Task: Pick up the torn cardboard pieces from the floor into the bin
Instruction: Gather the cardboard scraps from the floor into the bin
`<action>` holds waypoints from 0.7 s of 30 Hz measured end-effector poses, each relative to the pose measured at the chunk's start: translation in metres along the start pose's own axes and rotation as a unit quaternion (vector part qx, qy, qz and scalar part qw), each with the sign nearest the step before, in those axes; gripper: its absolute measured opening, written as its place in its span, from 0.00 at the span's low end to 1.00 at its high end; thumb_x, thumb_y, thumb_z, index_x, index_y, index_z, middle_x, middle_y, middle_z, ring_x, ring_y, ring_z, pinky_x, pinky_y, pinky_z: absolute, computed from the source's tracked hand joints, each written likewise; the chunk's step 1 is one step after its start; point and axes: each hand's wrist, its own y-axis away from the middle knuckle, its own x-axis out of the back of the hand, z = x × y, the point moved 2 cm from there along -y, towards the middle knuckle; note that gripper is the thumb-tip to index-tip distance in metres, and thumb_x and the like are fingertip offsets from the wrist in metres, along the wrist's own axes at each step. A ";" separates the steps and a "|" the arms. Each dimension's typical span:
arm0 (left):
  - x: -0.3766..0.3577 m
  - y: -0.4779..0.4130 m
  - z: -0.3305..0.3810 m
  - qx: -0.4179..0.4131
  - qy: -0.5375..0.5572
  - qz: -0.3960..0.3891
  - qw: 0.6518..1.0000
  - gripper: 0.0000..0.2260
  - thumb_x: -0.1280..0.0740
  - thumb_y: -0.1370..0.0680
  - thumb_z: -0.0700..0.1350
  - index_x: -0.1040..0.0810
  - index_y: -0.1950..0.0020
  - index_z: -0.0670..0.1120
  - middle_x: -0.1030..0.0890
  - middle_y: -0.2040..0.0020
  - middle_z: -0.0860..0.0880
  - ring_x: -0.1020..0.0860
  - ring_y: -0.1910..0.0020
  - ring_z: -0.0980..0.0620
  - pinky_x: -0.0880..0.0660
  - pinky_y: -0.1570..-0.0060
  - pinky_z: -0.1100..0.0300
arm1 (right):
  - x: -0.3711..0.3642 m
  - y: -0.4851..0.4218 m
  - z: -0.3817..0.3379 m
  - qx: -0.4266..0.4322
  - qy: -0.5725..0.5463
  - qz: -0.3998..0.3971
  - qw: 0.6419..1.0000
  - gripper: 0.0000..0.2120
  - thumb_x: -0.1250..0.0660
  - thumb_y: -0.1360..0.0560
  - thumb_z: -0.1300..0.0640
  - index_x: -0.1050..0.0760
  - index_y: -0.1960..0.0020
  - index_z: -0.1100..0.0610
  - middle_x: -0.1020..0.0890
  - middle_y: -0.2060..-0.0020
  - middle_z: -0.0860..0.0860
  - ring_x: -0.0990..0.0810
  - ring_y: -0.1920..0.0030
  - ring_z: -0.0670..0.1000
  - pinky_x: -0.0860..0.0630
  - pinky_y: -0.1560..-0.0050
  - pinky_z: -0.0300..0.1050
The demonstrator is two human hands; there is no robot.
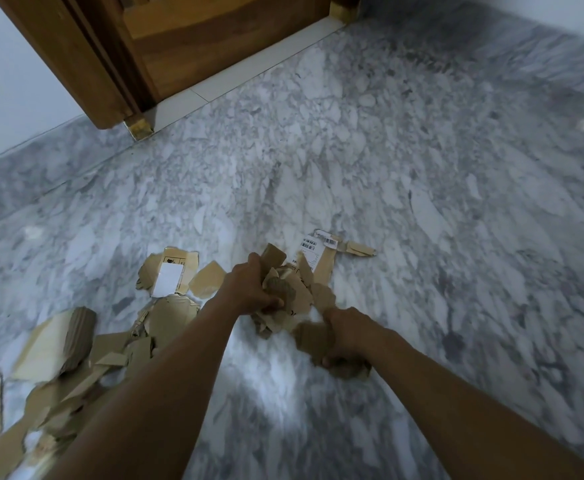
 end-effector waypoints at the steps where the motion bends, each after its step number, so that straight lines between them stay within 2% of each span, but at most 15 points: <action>1: 0.001 0.001 -0.001 0.003 0.006 -0.011 1.000 0.33 0.19 0.40 0.55 0.32 0.45 0.46 0.22 0.50 0.48 0.23 0.51 0.47 0.24 0.54 0.52 | 0.004 0.002 0.000 0.003 -0.006 -0.033 0.999 0.35 0.19 0.34 0.48 0.31 0.33 0.56 0.22 0.38 0.55 0.21 0.42 0.55 0.21 0.45 0.48; 4: 0.006 0.006 -0.006 0.002 0.044 -0.047 0.998 0.29 0.18 0.40 0.55 0.24 0.45 0.46 0.19 0.52 0.50 0.20 0.51 0.49 0.21 0.53 0.52 | 0.027 0.015 0.007 0.000 -0.005 -0.091 0.996 0.34 0.21 0.33 0.42 0.28 0.33 0.55 0.23 0.40 0.53 0.23 0.44 0.53 0.23 0.45 0.47; 6: 0.014 0.013 -0.013 0.015 0.085 -0.061 0.994 0.23 0.17 0.39 0.52 0.18 0.50 0.46 0.16 0.58 0.48 0.17 0.58 0.49 0.19 0.60 0.54 | 0.056 0.025 0.013 -0.018 0.004 -0.091 0.996 0.31 0.23 0.32 0.39 0.23 0.38 0.57 0.22 0.46 0.51 0.22 0.48 0.52 0.23 0.51 0.45; 9: 0.030 0.023 -0.029 0.035 0.131 -0.081 0.987 0.18 0.17 0.39 0.51 0.15 0.56 0.44 0.15 0.64 0.45 0.16 0.66 0.48 0.21 0.69 0.56 | 0.090 0.025 0.018 -0.048 -0.078 -0.031 0.995 0.23 0.22 0.31 0.41 0.20 0.46 0.56 0.20 0.51 0.51 0.21 0.50 0.52 0.25 0.55 0.42; 11: 0.039 0.029 -0.037 0.034 0.153 -0.088 0.984 0.20 0.16 0.41 0.54 0.15 0.58 0.44 0.15 0.63 0.44 0.16 0.66 0.47 0.22 0.71 0.57 | 0.101 0.020 0.009 -0.044 -0.166 0.010 0.985 0.21 0.22 0.31 0.45 0.21 0.44 0.54 0.21 0.52 0.49 0.22 0.49 0.51 0.27 0.51 0.42; 13: 0.043 0.033 -0.043 0.024 0.165 -0.094 0.982 0.22 0.16 0.41 0.55 0.15 0.56 0.43 0.15 0.59 0.42 0.15 0.61 0.44 0.19 0.66 0.52 | 0.101 0.008 -0.005 -0.045 -0.177 0.030 0.983 0.23 0.22 0.30 0.46 0.21 0.40 0.55 0.19 0.48 0.51 0.22 0.48 0.51 0.26 0.49 0.44; 15: 0.044 0.038 -0.044 0.012 0.168 -0.106 0.980 0.22 0.17 0.40 0.54 0.16 0.54 0.42 0.15 0.56 0.41 0.15 0.56 0.44 0.17 0.56 0.45 | 0.093 -0.011 -0.024 -0.046 -0.153 0.048 0.986 0.25 0.23 0.29 0.46 0.23 0.36 0.55 0.20 0.41 0.54 0.22 0.42 0.54 0.25 0.41 0.48; 17: 0.042 0.042 -0.047 0.011 0.188 -0.119 0.975 0.17 0.18 0.36 0.47 0.16 0.52 0.42 0.14 0.54 0.42 0.15 0.53 0.45 0.17 0.52 0.49 | 0.078 -0.036 -0.038 -0.069 -0.136 0.061 0.986 0.34 0.25 0.31 0.41 0.29 0.29 0.52 0.26 0.33 0.56 0.28 0.34 0.57 0.30 0.31 0.53; 18: 0.041 0.044 -0.049 0.019 0.198 -0.123 0.972 0.15 0.19 0.34 0.44 0.15 0.51 0.42 0.14 0.54 0.43 0.15 0.53 0.46 0.17 0.54 0.53 | 0.068 -0.050 -0.042 -0.106 -0.126 0.062 0.984 0.39 0.29 0.31 0.37 0.35 0.25 0.51 0.33 0.27 0.58 0.33 0.30 0.60 0.35 0.28 0.55; 19: 0.040 0.046 -0.051 0.024 0.208 -0.129 0.969 0.14 0.19 0.34 0.42 0.15 0.51 0.42 0.14 0.54 0.43 0.15 0.53 0.46 0.18 0.56 0.55 | 0.059 -0.058 -0.045 -0.140 -0.128 0.074 0.979 0.39 0.35 0.27 0.36 0.40 0.22 0.50 0.42 0.23 0.59 0.39 0.27 0.62 0.39 0.27 0.57; 20: 0.039 0.048 -0.053 0.025 0.216 -0.134 0.967 0.14 0.19 0.33 0.42 0.15 0.50 0.42 0.14 0.54 0.43 0.15 0.54 0.47 0.18 0.57 0.56 | 0.050 -0.065 -0.046 -0.162 -0.144 0.099 0.971 0.34 0.40 0.23 0.37 0.42 0.22 0.50 0.48 0.22 0.59 0.44 0.26 0.63 0.41 0.28 0.59; 21: 0.038 0.049 -0.055 0.022 0.224 -0.137 0.965 0.14 0.19 0.33 0.42 0.16 0.50 0.42 0.14 0.54 0.43 0.15 0.54 0.47 0.18 0.56 0.55 | 0.044 -0.067 -0.045 -0.175 -0.166 0.130 0.962 0.29 0.43 0.21 0.39 0.40 0.23 0.49 0.50 0.22 0.59 0.44 0.26 0.64 0.39 0.30 0.59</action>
